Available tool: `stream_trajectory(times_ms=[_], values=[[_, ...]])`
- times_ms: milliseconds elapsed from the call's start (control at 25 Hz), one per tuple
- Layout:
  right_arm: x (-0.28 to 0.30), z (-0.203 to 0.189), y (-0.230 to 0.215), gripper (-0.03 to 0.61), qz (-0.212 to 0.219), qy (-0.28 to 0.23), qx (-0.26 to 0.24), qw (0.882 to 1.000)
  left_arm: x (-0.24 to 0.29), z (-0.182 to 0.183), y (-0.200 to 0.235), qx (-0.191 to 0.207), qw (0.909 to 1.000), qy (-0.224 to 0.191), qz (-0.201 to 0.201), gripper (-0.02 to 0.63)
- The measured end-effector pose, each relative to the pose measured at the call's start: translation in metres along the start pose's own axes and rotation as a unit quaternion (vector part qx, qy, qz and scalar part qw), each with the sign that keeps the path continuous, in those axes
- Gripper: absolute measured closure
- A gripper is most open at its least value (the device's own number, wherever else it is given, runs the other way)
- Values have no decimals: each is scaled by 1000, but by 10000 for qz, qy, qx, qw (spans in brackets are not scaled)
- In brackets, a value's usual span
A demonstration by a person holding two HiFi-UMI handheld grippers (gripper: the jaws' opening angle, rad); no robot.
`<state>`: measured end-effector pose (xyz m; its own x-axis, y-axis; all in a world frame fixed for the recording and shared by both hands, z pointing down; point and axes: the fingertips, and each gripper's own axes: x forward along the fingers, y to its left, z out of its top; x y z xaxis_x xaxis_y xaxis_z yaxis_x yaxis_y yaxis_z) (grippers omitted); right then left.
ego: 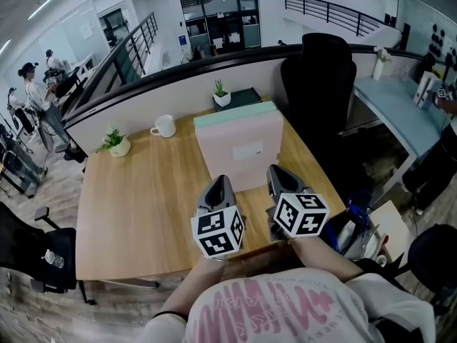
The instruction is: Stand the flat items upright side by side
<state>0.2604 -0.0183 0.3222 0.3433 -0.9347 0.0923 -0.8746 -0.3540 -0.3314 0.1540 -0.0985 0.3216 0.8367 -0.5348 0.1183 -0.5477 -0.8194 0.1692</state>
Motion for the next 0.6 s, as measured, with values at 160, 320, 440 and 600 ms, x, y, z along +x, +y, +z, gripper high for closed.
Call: stream_trajectory(times_ms=[160,320,440,600], values=[[-1,-2,-2,582,-56,38,-100,9999,-3,4,-1,-30,10000,-42,5,611],[-3,-4,0,583,-69,43,-147,9999,-9,7,4,-14,9999,-77,84,611],[-6,-11,-2,583,-101,108,-147,9998,-13,1,8,-78,9999,-26,143,611],[-9,-19,-13,583,-234,186,-64,9995,-17,-11,11,-121,9997,111,198,611]])
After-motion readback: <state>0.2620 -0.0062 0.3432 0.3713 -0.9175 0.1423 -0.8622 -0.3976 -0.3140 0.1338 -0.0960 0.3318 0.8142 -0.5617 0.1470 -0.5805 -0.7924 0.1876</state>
